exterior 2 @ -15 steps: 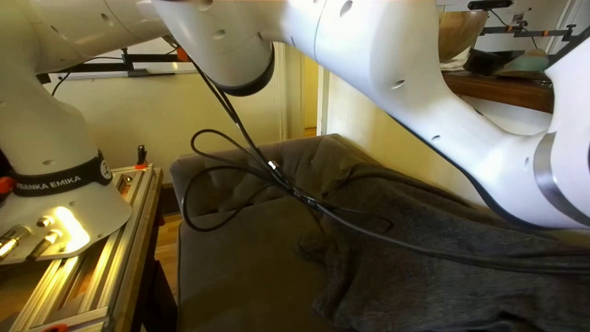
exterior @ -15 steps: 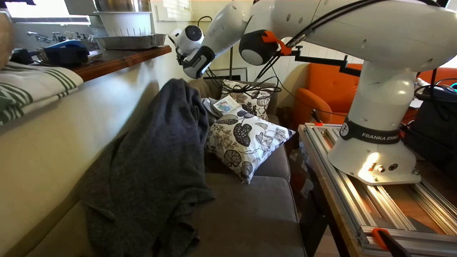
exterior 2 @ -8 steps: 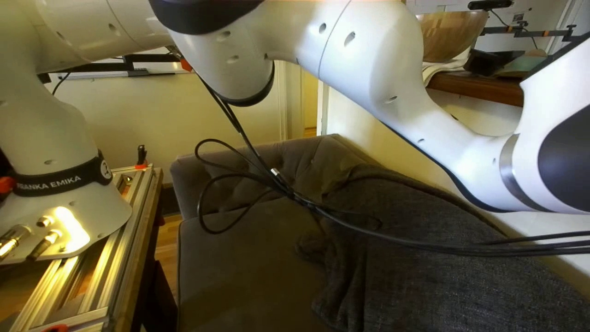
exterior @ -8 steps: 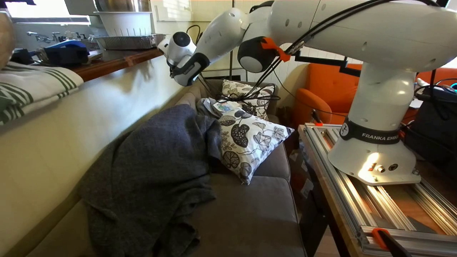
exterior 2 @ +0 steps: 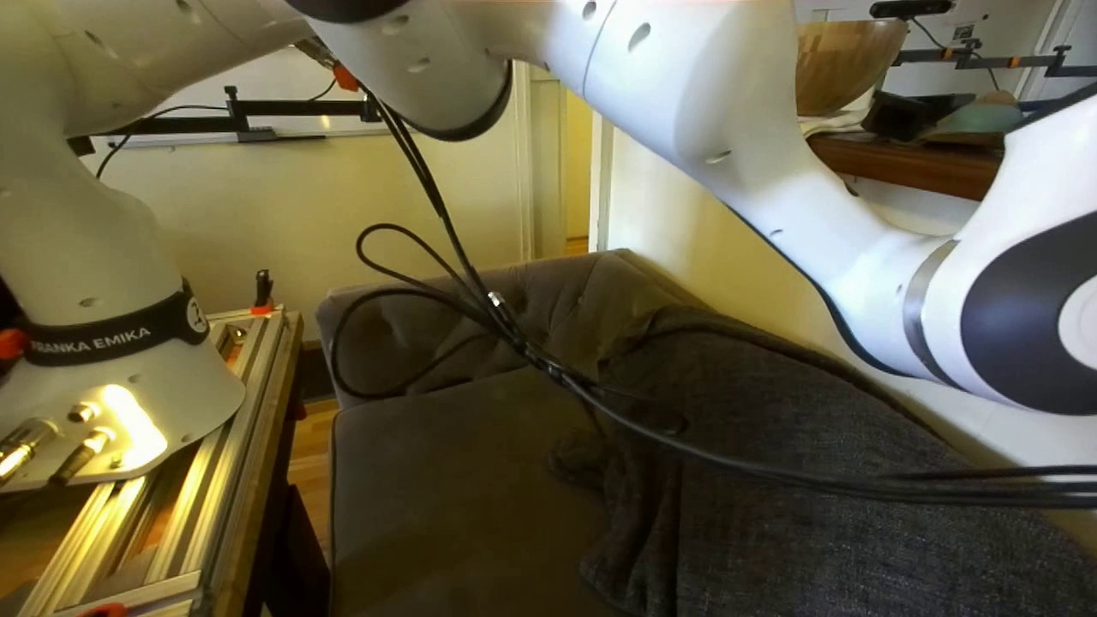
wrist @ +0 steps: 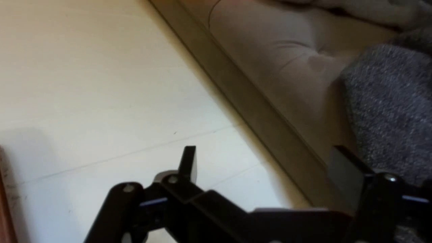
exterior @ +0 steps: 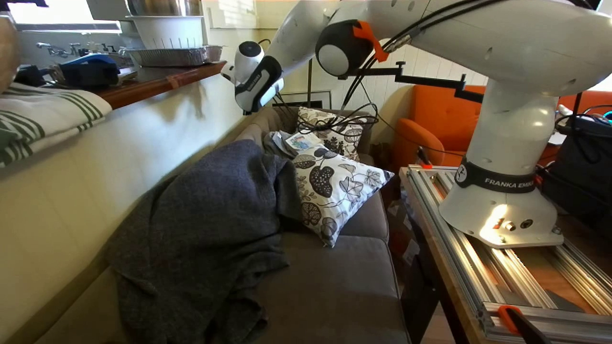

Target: Move the right end of the blanket to the right

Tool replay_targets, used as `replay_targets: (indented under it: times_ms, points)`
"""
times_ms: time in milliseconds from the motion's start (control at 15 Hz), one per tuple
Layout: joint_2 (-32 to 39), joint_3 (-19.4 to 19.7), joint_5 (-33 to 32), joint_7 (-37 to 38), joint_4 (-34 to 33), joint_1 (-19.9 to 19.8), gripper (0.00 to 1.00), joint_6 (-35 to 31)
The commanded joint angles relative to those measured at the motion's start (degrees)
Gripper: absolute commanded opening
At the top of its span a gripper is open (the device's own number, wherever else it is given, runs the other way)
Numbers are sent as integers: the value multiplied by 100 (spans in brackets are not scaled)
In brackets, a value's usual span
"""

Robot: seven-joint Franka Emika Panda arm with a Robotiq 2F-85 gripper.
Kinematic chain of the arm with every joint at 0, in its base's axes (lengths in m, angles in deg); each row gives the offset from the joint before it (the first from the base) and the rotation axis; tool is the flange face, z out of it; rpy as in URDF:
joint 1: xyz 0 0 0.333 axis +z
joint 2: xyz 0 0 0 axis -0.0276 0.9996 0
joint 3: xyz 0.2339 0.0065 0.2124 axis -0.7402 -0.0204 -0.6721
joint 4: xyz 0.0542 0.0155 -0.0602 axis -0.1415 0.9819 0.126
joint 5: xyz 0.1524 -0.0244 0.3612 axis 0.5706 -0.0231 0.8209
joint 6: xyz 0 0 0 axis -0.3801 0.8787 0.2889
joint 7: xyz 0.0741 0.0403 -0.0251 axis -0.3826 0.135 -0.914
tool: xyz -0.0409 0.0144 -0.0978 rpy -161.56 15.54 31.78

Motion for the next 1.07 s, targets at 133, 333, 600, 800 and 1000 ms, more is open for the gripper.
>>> replay_targets:
  times_ms: [133,333,600,800,1000]
  points:
    - [-1430,-1507,112,-1596,1935,-620,100,192]
    - [-1969,-2303,296,-2062,2724,-1122,100,331]
    - [-2620,-3315,560,-2525,3809,-1755,100,380]
    - [-3033,-3871,303,-2246,4624,-2091,100,40]
    - [-3477,-3354,153,-1206,5472,-1501,100,-796]
